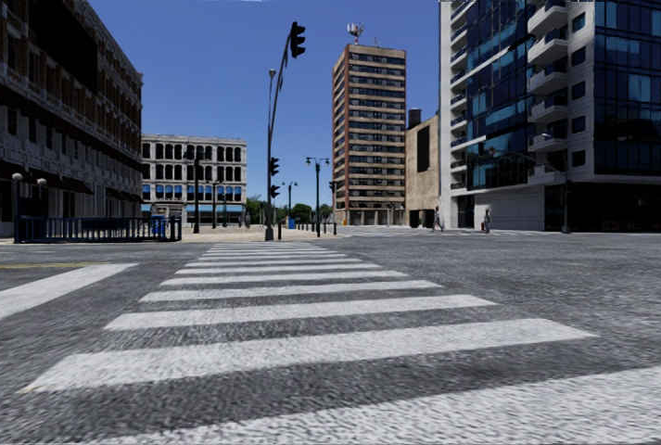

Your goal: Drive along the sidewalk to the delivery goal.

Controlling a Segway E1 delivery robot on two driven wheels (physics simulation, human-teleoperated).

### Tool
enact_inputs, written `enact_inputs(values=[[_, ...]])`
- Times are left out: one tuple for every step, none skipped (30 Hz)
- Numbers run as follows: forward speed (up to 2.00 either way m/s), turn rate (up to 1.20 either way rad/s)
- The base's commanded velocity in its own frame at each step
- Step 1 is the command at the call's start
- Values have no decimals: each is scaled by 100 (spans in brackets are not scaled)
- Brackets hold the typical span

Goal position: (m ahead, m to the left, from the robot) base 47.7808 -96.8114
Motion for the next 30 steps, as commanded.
enact_inputs(values=[[200, 55], [200, 55], [200, 55], [200, 55], [200, 55], [200, 55], [200, 55], [200, 45], [200, 28], [200, 0], [200, 0], [200, 0], [200, 0], [200, 0], [200, 0], [200, 0], [200, 0], [200, 0], [200, 0], [200, 0], [200, 0], [200, 0], [200, 0], [200, 0], [200, 0], [200, 0], [200, 0], [200, 0], [200, 0], [200, 0]])
